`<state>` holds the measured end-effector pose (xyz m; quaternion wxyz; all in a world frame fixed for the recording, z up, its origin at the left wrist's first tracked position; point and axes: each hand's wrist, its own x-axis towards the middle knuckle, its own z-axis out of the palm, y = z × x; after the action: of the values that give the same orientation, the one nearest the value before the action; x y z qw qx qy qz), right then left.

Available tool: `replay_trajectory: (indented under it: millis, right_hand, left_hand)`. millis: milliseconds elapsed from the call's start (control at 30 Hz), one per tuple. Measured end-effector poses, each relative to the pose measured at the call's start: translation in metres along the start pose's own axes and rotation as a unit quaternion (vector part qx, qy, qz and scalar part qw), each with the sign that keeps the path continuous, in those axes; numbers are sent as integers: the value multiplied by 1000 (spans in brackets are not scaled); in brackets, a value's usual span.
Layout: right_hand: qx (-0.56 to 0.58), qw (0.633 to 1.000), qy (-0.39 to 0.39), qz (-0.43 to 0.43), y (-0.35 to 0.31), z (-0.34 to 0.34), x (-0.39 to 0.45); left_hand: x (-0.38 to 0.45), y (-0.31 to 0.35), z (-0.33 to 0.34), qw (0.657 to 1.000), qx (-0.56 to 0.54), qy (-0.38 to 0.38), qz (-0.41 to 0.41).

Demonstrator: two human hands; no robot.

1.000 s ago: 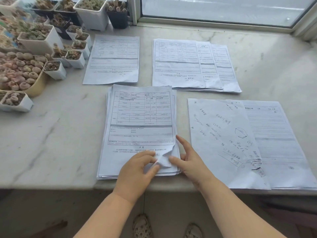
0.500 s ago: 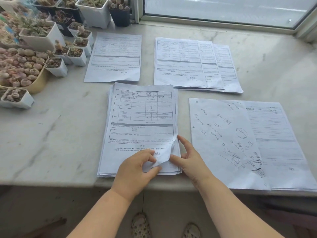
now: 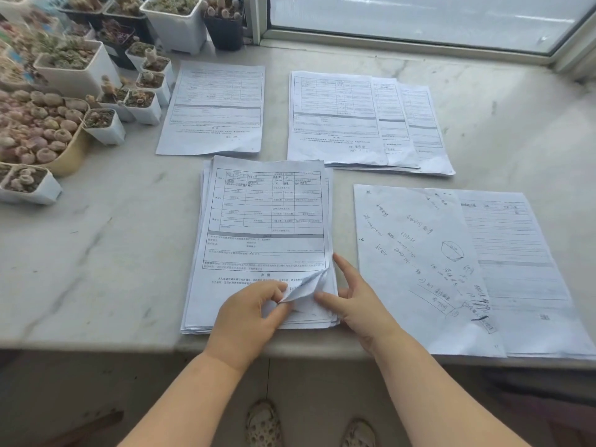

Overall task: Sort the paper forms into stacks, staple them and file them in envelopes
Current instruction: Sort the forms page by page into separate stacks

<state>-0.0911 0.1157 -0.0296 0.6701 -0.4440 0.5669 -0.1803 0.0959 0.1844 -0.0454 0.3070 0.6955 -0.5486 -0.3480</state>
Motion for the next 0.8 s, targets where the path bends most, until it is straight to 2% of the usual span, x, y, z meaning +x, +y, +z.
replay_trajectory:
  millis: [100, 200, 233, 267, 333, 367, 400, 433, 500, 533, 600, 667, 733, 800]
  right_hand:
    - [47, 998, -48, 15, -4, -6, -4]
    - [51, 996, -60, 32, -6, -7, -8]
    - [3, 999, -46, 22, -7, -6, -9]
    - [-90, 996, -10, 2, -10, -4, -11]
    - [-329, 938, 91, -63, -16, -1, -11]
    - [-358, 921, 122, -91, -18, 1, -9]
    - [-334, 928, 131, -95, -23, 4, -10]
    - [-266, 954, 119, -76, -28, 7, -7]
    - [-85, 993, 76, 25, -47, 12, -6]
    - [-46, 994, 53, 83, -59, 14, -6]
    - [-125, 979, 35, 156, -74, 17, -3]
    - [-228, 956, 38, 183, -79, 25, -1]
    - [-325, 932, 37, 158, -76, 32, -2]
    - [-431, 893, 60, 114, -72, 36, -3]
  left_hand:
    - [3, 4, -1, 999, -30, 22, -16]
    - [4, 3, -2, 998, -48, 35, -27]
    - [5, 3, -3, 997, -58, 32, -31]
    - [6, 2, -4, 997, -69, 28, -33]
    - [7, 1, -6, 995, -86, 24, -42]
    - [8, 0, -6, 994, -94, 22, -48]
    - [8, 0, -6, 993, -104, 20, -55]
    - [8, 0, -7, 991, -114, 18, -61]
    - [7, 2, -10, 989, -130, 9, -67]
    - [6, 3, -11, 988, -138, -2, -67]
    - [2, 4, -13, 987, -142, -41, -60]
    - [-5, 4, -15, 988, -120, -88, -46]
    - [-11, 4, -19, 988, -102, -112, -28]
    - [-10, 9, -28, 993, -91, -80, -13]
